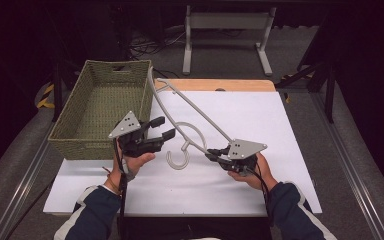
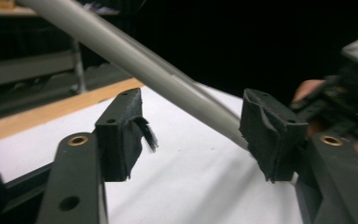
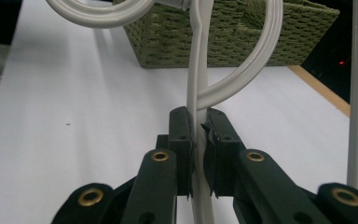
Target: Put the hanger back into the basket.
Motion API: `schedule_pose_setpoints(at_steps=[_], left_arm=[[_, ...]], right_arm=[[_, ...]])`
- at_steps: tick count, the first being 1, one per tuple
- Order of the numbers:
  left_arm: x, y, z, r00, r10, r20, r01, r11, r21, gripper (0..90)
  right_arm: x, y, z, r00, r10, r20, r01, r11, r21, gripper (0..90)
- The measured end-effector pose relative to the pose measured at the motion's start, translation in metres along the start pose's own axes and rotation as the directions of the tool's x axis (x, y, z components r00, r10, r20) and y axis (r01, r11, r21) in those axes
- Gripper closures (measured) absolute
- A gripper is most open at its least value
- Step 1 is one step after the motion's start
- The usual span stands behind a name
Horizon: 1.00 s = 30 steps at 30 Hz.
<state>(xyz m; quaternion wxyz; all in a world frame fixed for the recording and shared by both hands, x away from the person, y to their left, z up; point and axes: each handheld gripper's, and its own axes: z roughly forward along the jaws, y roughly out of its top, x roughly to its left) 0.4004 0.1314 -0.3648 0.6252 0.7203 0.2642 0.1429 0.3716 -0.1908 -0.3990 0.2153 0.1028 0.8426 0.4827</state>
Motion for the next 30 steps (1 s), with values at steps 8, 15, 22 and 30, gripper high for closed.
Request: schedule_pose_setpoints(at_steps=[8,15,22,30], left_arm=[[-0.003,-0.002,0.017,0.9994,-0.027,0.023,0.026,0.9987,0.044,52.8],[-0.009,-0.002,0.016,0.9931,-0.051,0.106,0.052,0.9987,-0.004,65.8],[-0.023,0.005,0.017,0.9892,-0.014,0.146,0.022,0.9984,-0.052,78.6],[-0.035,0.016,0.015,0.9865,0.146,0.073,-0.141,0.9876,-0.069,80.0]], right_arm=[[0.010,0.000,0.005,0.9914,-0.106,0.077,0.103,0.994,0.037,82.0],[0.015,0.000,0.011,0.9749,-0.175,0.137,0.167,0.984,0.067,81.7],[0.018,0.000,0.019,0.9535,-0.220,0.206,0.199,0.973,0.118,80.1],[0.014,0.000,0.012,0.9445,-0.172,0.280,0.153,0.984,0.090,65.2]])
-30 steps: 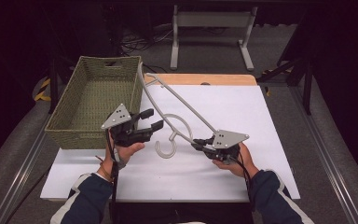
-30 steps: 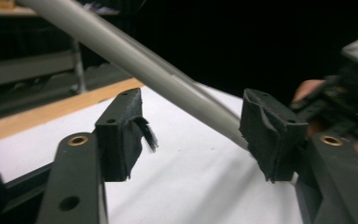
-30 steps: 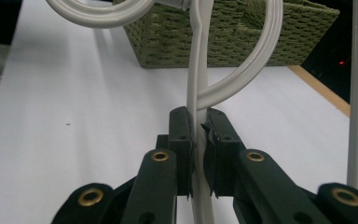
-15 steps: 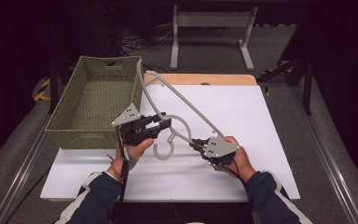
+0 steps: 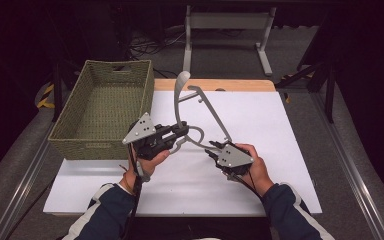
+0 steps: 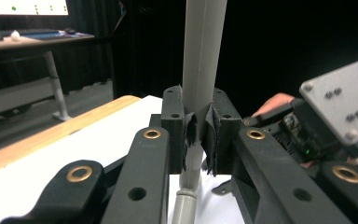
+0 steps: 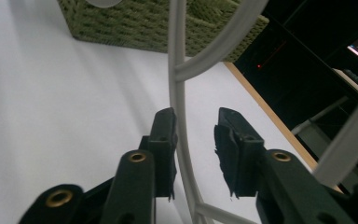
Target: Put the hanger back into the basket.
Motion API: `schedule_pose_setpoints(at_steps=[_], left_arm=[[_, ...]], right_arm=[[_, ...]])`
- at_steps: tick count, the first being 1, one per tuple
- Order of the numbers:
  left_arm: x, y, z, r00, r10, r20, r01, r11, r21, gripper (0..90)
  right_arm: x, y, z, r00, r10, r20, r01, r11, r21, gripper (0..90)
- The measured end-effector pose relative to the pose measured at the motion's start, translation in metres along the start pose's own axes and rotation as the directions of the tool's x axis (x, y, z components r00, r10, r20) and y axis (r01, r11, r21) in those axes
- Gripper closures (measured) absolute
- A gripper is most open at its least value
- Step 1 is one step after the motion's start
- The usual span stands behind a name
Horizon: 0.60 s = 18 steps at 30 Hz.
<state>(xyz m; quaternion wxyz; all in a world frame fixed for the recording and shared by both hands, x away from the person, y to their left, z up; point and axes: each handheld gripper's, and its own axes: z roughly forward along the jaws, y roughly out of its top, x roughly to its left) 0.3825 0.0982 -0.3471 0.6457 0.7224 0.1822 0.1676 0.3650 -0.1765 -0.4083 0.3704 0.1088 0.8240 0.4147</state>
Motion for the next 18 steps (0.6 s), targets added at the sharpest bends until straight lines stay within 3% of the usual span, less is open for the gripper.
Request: schedule_pose_setpoints(at_steps=[2,5,8,11,13,16,17,18], left_arm=[[0.000,0.005,-0.001,0.9991,0.031,-0.028,-0.031,0.9995,-0.010,80.0],[0.001,0.013,-0.002,0.9967,0.066,-0.046,-0.067,0.9976,-0.019,80.0],[0.001,0.031,-0.006,0.9824,0.148,-0.114,-0.152,0.9881,-0.023,80.0],[0.002,0.041,-0.008,0.9698,0.204,-0.133,-0.209,0.9778,-0.021,80.0],[0.003,0.047,-0.011,0.9575,0.243,-0.155,-0.248,0.9686,-0.016,80.0],[0.008,0.055,-0.016,0.9465,0.261,-0.190,-0.269,0.9630,-0.016,80.0],[0.008,0.055,-0.016,0.9465,0.261,-0.190,-0.269,0.9630,-0.016,80.0],[0.012,0.060,-0.022,0.9317,0.289,-0.221,-0.299,0.9541,-0.015,80.0]], right_arm=[[-0.002,0.000,-0.004,0.9997,0.025,-0.002,-0.025,1.000,-0.003,58.4],[-0.004,-0.003,-0.013,0.9995,0.033,-0.001,-0.033,0.999,-0.006,56.4],[-0.006,-0.007,-0.022,0.9991,0.042,0.007,-0.042,0.999,-0.008,53.6],[-0.008,-0.012,-0.029,0.9979,0.064,0.012,-0.064,0.998,-0.007,50.2],[-0.010,-0.016,-0.032,0.9961,0.088,-0.002,-0.088,0.996,-0.004,47.3],[-0.014,-0.025,-0.036,0.9871,0.159,-0.017,-0.159,0.987,0.000,43.4],[-0.015,-0.028,-0.037,0.9857,0.168,-0.015,-0.167,0.986,0.010,41.6],[-0.017,-0.032,-0.039,0.9822,0.187,-0.015,-0.187,0.982,0.012,40.4]])
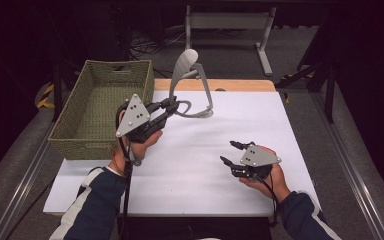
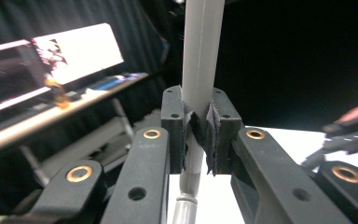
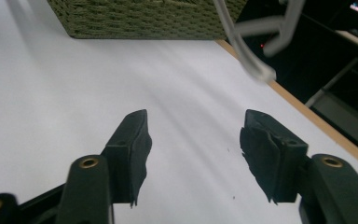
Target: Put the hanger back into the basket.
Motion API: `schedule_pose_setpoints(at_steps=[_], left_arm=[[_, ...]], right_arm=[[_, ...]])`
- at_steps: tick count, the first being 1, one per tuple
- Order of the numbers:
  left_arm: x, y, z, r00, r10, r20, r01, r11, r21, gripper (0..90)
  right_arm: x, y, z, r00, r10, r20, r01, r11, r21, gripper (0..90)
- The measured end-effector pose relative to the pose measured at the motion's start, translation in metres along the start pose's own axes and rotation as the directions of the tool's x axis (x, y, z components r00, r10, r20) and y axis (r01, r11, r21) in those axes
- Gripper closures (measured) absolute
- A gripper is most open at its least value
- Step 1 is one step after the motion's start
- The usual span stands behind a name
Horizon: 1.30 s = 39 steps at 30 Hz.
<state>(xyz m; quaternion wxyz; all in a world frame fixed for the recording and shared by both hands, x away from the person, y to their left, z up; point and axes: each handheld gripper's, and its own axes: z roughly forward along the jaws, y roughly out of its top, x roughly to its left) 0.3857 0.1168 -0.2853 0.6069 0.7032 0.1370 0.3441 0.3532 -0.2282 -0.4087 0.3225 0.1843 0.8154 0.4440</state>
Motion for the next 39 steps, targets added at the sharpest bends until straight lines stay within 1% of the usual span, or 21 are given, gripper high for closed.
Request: schedule_pose_setpoints(at_steps=[1,2,3,5,6,8,11,13,14,17,22,25,26,28,29,30,31,32,35,37,39], left_arm=[[0.003,0.001,-0.002,0.9996,0.020,-0.022,-0.020,0.9998,-0.005,80.0],[0.006,0.003,-0.005,0.9965,0.051,-0.066,-0.051,0.9987,-0.005,80.0],[0.006,0.003,-0.005,0.9965,0.051,-0.066,-0.051,0.9987,-0.005,80.0],[0.013,0.006,-0.007,0.9934,0.071,-0.090,-0.071,0.9975,0.006,80.0],[0.017,0.009,-0.009,0.9884,0.093,-0.120,-0.092,0.9957,0.012,80.0],[0.022,0.013,-0.012,0.9812,0.121,-0.150,-0.119,0.9926,0.020,80.0],[0.027,0.015,-0.019,0.9769,0.123,-0.175,-0.121,0.9924,0.022,79.9],[0.031,0.014,-0.025,0.9673,0.145,-0.208,-0.140,0.9893,0.039,80.0],[0.034,0.013,-0.030,0.9588,0.171,-0.227,-0.164,0.9853,0.049,79.9],[0.041,0.008,-0.037,0.9514,0.179,-0.250,-0.163,0.9830,0.085,80.0],[0.054,-0.007,-0.053,0.9250,0.205,-0.320,-0.165,0.9752,0.147,80.0],[0.058,-0.014,-0.059,0.9218,0.203,-0.331,-0.157,0.9746,0.159,79.9],[0.060,-0.017,-0.066,0.9139,0.206,-0.350,-0.158,0.9741,0.162,79.9],[0.064,-0.020,-0.073,0.9070,0.211,-0.364,-0.158,0.9727,0.170,79.9],[0.066,-0.022,-0.076,0.9054,0.200,-0.374,-0.144,0.9744,0.172,80.0],[0.069,-0.025,-0.079,0.8992,0.209,-0.384,-0.145,0.9712,0.189,80.0],[0.072,-0.029,-0.081,0.8873,0.221,-0.405,-0.146,0.9675,0.206,79.9],[0.075,-0.032,-0.083,0.8801,0.226,-0.417,-0.143,0.9648,0.221,79.9],[0.081,-0.045,-0.086,0.8744,0.208,-0.438,-0.107,0.9639,0.244,79.9],[0.084,-0.055,-0.086,0.8665,0.223,-0.447,-0.103,0.9552,0.277,79.9],[0.087,-0.067,-0.083,0.8564,0.247,-0.453,-0.097,0.9397,0.328,79.9]], right_arm=[[-0.001,-0.002,-0.001,0.9999,0.016,0.000,-0.016,1.000,-0.003,39.7],[-0.002,-0.004,-0.003,0.9995,0.031,-0.002,-0.031,1.000,-0.003,38.3],[-0.002,-0.004,-0.003,0.9995,0.031,-0.002,-0.031,1.000,-0.003,38.3],[-0.004,-0.009,-0.006,0.9976,0.068,-0.010,-0.068,0.998,-0.001,37.0],[-0.004,-0.010,-0.007,0.9975,0.069,-0.012,-0.069,0.998,0.006,36.4],[-0.003,-0.012,-0.007,0.9975,0.068,-0.016,-0.068,0.998,0.018,35.5],[-0.003,-0.012,-0.006,0.9974,0.071,-0.014,-0.071,0.997,0.018,34.6],[-0.002,-0.012,-0.005,0.9975,0.069,-0.016,-0.069,0.997,0.015,33.8],[-0.002,-0.012,-0.004,0.9975,0.068,-0.015,-0.068,0.998,0.016,33.7],[-0.001,-0.012,-0.004,0.9980,0.060,-0.020,-0.060,0.998,0.020,33.4],[0.000,-0.012,-0.003,0.9980,0.060,-0.019,-0.059,0.998,0.019,33.1],[0.001,-0.012,-0.002,0.9987,0.048,-0.015,-0.048,0.999,0.024,33.0],[0.001,-0.012,-0.002,0.9984,0.052,-0.021,-0.052,0.998,0.023,32.9],[0.002,-0.012,-0.001,0.9987,0.045,-0.023,-0.044,0.999,0.029,32.6],[0.003,-0.013,0.000,0.9987,0.044,-0.024,-0.043,0.999,0.031,32.7],[0.003,-0.013,0.000,0.9987,0.042,-0.028,-0.041,0.998,0.036,32.6],[0.003,-0.013,0.001,0.9986,0.043,-0.030,-0.042,0.998,0.037,32.6],[0.003,-0.013,0.002,0.9986,0.042,-0.032,-0.041,0.998,0.040,32.5],[0.004,-0.014,0.003,0.9985,0.037,-0.040,-0.035,0.998,0.051,32.6],[0.005,-0.014,0.005,0.9986,0.033,-0.042,-0.031,0.998,0.057,32.7],[0.006,-0.015,0.005,0.9983,0.033,-0.049,-0.030,0.998,0.057,32.7]])
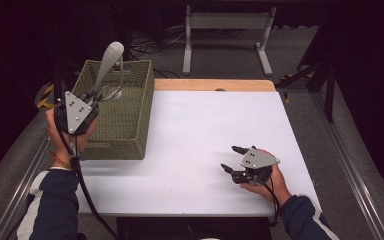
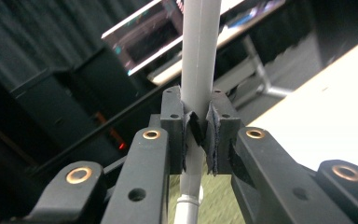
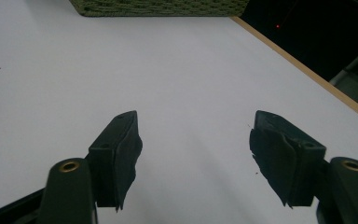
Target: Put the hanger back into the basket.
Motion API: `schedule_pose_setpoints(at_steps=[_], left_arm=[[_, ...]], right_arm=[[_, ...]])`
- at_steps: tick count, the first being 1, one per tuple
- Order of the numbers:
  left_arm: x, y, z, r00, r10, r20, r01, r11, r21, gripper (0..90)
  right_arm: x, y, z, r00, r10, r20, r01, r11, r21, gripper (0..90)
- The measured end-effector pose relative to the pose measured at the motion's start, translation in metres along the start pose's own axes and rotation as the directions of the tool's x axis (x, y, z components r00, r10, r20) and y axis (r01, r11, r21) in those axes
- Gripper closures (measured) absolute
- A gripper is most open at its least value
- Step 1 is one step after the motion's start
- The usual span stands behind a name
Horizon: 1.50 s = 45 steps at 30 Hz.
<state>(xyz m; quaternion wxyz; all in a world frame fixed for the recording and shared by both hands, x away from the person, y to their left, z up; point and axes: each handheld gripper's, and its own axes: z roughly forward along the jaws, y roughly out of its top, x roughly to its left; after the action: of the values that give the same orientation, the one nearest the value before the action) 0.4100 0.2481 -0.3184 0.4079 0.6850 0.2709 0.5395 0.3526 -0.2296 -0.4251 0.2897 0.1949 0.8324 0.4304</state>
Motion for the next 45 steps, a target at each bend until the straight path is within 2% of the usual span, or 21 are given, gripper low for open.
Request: schedule_pose_setpoints(at_steps=[3,9,13,15,18,22,23,26,27,29,31,32,33,34,35,36,38,40,42,44,45], left_arm=[[-0.004,-0.015,0.008,0.9996,0.029,-0.006,-0.028,0.9978,0.060,79.9],[-0.008,-0.032,0.015,0.9985,0.054,0.008,-0.054,0.9917,0.117,79.8],[-0.008,-0.037,0.015,0.9966,0.040,0.072,-0.051,0.9851,0.164,79.1],[-0.011,-0.041,0.018,0.9894,0.031,0.142,-0.061,0.9749,0.214,79.0],[-0.014,-0.044,0.018,0.9802,0.003,0.198,-0.052,0.9684,0.244,74.4],[-0.017,-0.044,0.013,0.9691,-0.029,0.245,-0.022,0.9785,0.205,70.1],[-0.017,-0.043,0.012,0.9645,-0.032,0.262,-0.023,0.9783,0.206,66.0],[-0.019,-0.043,0.009,0.9607,-0.030,0.276,-0.027,0.9793,0.201,64.1],[-0.019,-0.042,0.008,0.9559,-0.037,0.291,-0.021,0.9808,0.194,63.2],[-0.020,-0.042,0.007,0.9567,-0.032,0.289,-0.024,0.9815,0.190,56.8],[-0.019,-0.042,0.004,0.9339,-0.065,0.351,0.016,0.9899,0.141,56.2],[-0.021,-0.040,0.003,0.9387,-0.048,0.342,-0.006,0.9882,0.153,54.3],[-0.021,-0.040,0.003,0.9387,-0.048,0.342,-0.006,0.9882,0.153,50.1],[-0.025,-0.041,0.003,0.9201,-0.061,0.387,0.003,0.9888,0.150,50.1],[-0.025,-0.041,0.003,0.9201,-0.061,0.387,0.003,0.9888,0.150,51.8],[-0.028,-0.041,0.002,0.9148,-0.051,0.401,-0.007,0.9900,0.141,51.8],[-0.034,-0.041,0.003,0.9165,-0.054,0.396,-0.012,0.9869,0.161,37.2],[-0.036,-0.042,0.001,0.9081,-0.070,0.413,0.006,0.9878,0.156,31.2],[-0.038,-0.042,-0.001,0.9093,-0.074,0.409,0.013,0.9885,0.151,23.6],[-0.041,-0.041,-0.005,0.9158,-0.082,0.393,0.026,0.9891,0.145,18.8],[-0.042,-0.041,-0.006,0.9144,-0.092,0.394,0.037,0.9887,0.145,15.9]], right_arm=[[0.000,-0.001,0.001,1.0000,-0.004,-0.006,0.004,1.000,0.007,32.4],[0.000,-0.002,0.002,0.9998,-0.019,-0.001,0.019,1.000,0.018,32.6],[0.001,-0.002,0.003,0.9995,-0.032,-0.003,0.032,0.999,0.029,32.5],[0.002,-0.002,0.003,0.9992,-0.037,-0.010,0.038,0.999,0.033,32.0],[0.002,-0.001,0.003,0.9990,-0.042,-0.013,0.042,0.998,0.041,31.9],[0.001,-0.001,0.004,0.9990,-0.043,-0.013,0.044,0.998,0.043,31.6],[0.001,-0.001,0.004,0.9989,-0.045,-0.011,0.045,0.998,0.047,31.2],[0.002,-0.002,0.005,0.9989,-0.043,-0.018,0.044,0.998,0.053,31.1],[0.002,-0.001,0.005,0.9989,-0.044,-0.018,0.045,0.998,0.054,31.0],[0.002,-0.001,0.005,0.9988,-0.045,-0.018,0.046,0.998,0.052,31.1],[0.002,-0.001,0.005,0.9990,-0.042,-0.017,0.043,0.998,0.052,30.9],[0.001,-0.001,0.004,0.9990,-0.041,-0.020,0.042,0.998,0.051,30.9],[0.001,-0.001,0.004,0.9990,-0.041,-0.020,0.042,0.998,0.051,30.9],[0.001,-0.001,0.005,0.9989,-0.042,-0.023,0.043,0.998,0.054,30.9],[0.001,-0.001,0.005,0.9989,-0.042,-0.023,0.043,0.998,0.054,30.9],[0.001,-0.001,0.005,0.9988,-0.043,-0.022,0.045,0.997,0.056,30.9],[0.002,-0.001,0.005,0.9987,-0.046,-0.022,0.048,0.997,0.058,30.7],[0.002,-0.001,0.005,0.9988,-0.044,-0.024,0.045,0.997,0.055,30.7],[0.002,-0.001,0.005,0.9988,-0.044,-0.022,0.045,0.997,0.055,30.7],[0.002,-0.001,0.004,0.9988,-0.043,-0.022,0.044,0.998,0.054,30.7],[0.001,-0.001,0.004,0.9990,-0.041,-0.017,0.042,0.998,0.055,30.7]])
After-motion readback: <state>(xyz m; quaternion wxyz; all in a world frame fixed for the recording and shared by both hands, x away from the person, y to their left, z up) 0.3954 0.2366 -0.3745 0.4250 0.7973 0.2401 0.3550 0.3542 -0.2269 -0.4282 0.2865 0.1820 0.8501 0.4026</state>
